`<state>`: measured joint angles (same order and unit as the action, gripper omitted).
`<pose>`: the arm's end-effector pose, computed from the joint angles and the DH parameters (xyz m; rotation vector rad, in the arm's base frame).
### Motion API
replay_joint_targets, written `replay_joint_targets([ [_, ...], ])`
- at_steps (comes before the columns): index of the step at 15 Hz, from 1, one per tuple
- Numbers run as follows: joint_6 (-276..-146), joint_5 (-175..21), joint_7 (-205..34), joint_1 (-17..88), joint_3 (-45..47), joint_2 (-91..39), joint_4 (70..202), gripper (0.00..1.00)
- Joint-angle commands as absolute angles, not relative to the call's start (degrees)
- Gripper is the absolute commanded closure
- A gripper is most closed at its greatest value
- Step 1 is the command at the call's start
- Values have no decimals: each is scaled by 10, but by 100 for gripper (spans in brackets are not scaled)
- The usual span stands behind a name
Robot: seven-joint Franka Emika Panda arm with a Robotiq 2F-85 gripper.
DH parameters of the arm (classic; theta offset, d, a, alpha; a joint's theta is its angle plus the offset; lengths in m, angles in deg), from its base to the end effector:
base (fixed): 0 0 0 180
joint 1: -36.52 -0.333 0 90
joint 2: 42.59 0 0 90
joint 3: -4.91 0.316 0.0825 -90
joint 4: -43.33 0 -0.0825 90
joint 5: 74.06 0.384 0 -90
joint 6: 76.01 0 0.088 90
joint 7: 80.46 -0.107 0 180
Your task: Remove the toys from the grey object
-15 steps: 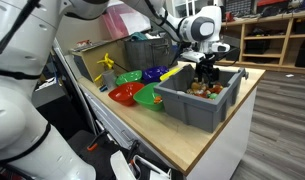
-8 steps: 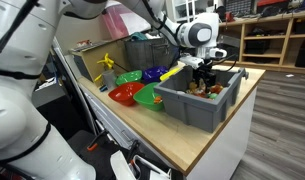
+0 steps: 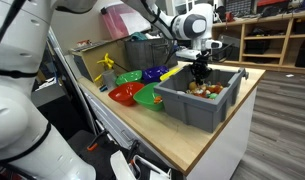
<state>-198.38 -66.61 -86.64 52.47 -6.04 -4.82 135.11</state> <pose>0.6181 -0.2893 0.2405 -2.9800 0.9556 0.1752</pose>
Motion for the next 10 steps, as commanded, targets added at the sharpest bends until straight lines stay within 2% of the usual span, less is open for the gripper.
replay_joint_targets([
  [1,-1976,-674,-851,518,-55,-93,1387,100],
  [5,-1979,-685,-854,515,-61,-107,1414,100],
  [6,-1980,-687,-855,515,-62,-109,1420,92],
  [7,-1979,-689,-855,516,-62,-110,1423,73],
  [10,-1980,-692,-855,517,-62,-109,1430,50],
])
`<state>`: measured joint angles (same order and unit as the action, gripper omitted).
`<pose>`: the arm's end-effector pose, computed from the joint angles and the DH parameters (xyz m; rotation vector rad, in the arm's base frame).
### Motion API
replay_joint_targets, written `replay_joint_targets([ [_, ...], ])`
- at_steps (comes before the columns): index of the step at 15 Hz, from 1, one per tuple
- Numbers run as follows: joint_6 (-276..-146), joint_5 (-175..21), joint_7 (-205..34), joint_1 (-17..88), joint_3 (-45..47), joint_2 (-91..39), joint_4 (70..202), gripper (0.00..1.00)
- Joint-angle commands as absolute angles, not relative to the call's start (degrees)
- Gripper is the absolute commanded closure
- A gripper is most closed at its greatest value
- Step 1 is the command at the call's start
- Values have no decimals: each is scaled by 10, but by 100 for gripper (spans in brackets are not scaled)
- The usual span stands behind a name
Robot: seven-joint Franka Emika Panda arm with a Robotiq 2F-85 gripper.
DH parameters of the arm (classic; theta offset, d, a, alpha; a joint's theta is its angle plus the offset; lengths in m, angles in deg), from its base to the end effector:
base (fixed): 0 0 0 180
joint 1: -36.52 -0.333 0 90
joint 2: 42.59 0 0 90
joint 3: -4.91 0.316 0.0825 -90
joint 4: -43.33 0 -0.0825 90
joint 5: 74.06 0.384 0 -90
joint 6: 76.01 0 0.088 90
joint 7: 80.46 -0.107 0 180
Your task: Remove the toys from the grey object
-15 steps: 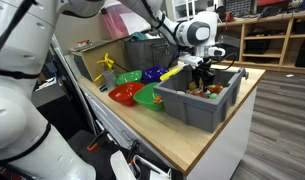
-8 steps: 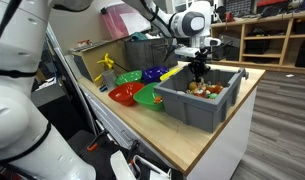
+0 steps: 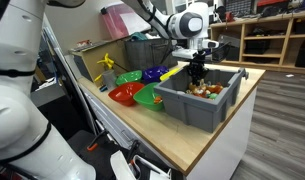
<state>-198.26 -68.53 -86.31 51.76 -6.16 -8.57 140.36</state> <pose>0.5991 -0.2781 0.2455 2.9901 -0.9151 -0.2261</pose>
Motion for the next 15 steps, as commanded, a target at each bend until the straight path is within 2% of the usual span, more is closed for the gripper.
replay_joint_targets([
  [1,-1980,-691,-855,517,-61,-109,1430,44],
  [7,-1982,-690,-852,515,-58,-110,1429,0],
  [15,-1995,-696,-862,520,-63,-92,1401,0],
])
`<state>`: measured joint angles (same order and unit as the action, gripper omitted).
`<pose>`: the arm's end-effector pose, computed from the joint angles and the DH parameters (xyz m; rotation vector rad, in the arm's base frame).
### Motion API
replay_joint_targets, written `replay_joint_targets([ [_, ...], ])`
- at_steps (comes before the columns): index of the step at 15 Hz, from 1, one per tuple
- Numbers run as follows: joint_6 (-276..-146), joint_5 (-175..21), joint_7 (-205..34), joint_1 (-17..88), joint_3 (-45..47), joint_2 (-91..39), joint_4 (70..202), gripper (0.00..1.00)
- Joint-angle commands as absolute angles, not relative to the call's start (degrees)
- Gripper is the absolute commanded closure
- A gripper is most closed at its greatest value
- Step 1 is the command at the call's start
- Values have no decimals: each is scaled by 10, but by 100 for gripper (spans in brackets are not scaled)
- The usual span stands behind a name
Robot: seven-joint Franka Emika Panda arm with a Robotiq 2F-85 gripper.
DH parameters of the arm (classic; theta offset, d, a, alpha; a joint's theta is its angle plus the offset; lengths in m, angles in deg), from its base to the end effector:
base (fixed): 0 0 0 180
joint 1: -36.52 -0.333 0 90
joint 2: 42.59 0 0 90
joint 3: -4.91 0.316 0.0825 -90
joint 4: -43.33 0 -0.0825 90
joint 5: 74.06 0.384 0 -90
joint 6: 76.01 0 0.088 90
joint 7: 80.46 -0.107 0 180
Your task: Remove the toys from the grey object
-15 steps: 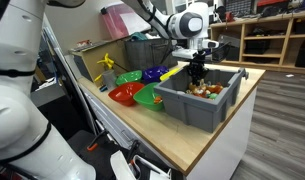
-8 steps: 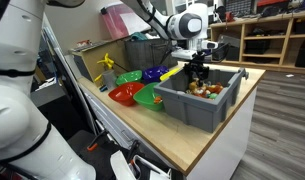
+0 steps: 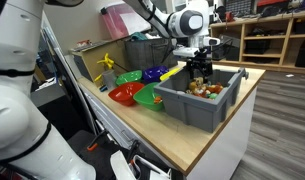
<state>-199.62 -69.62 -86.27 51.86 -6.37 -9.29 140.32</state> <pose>0.6010 -0.2834 0.2560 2.9767 -0.8987 -0.1727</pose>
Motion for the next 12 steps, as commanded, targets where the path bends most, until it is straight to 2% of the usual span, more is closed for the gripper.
replay_joint_targets([
  [1,-1995,-700,-862,519,-64,-95,1399,0],
  [12,-1995,-704,-862,518,-64,-103,1398,0],
])
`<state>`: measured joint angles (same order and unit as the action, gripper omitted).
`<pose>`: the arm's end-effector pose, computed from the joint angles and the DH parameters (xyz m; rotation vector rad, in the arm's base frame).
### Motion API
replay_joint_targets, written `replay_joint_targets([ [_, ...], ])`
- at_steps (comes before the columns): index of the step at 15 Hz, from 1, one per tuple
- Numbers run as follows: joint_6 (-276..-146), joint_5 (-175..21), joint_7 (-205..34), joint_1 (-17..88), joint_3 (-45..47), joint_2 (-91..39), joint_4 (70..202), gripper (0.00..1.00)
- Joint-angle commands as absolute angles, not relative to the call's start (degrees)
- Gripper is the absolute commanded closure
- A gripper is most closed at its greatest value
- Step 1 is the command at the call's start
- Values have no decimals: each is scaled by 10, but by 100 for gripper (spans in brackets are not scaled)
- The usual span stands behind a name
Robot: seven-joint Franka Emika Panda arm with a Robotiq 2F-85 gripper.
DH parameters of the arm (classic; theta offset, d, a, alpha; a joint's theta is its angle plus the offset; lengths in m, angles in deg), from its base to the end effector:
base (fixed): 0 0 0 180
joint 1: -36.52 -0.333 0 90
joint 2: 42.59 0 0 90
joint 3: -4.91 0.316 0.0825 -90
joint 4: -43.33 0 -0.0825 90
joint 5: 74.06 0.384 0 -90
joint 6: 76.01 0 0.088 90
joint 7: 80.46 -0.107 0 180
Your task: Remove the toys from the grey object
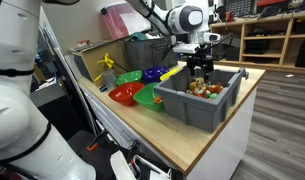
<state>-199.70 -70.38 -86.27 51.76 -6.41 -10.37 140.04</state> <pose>0.6039 -0.2841 0.2707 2.9716 -0.8824 -0.1367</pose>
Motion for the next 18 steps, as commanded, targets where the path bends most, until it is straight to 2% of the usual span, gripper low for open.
replay_joint_targets([
  [1,-1995,-706,-865,519,-67,-99,1396,0],
  [18,-1946,-675,-896,559,-84,-50,1398,0],
])
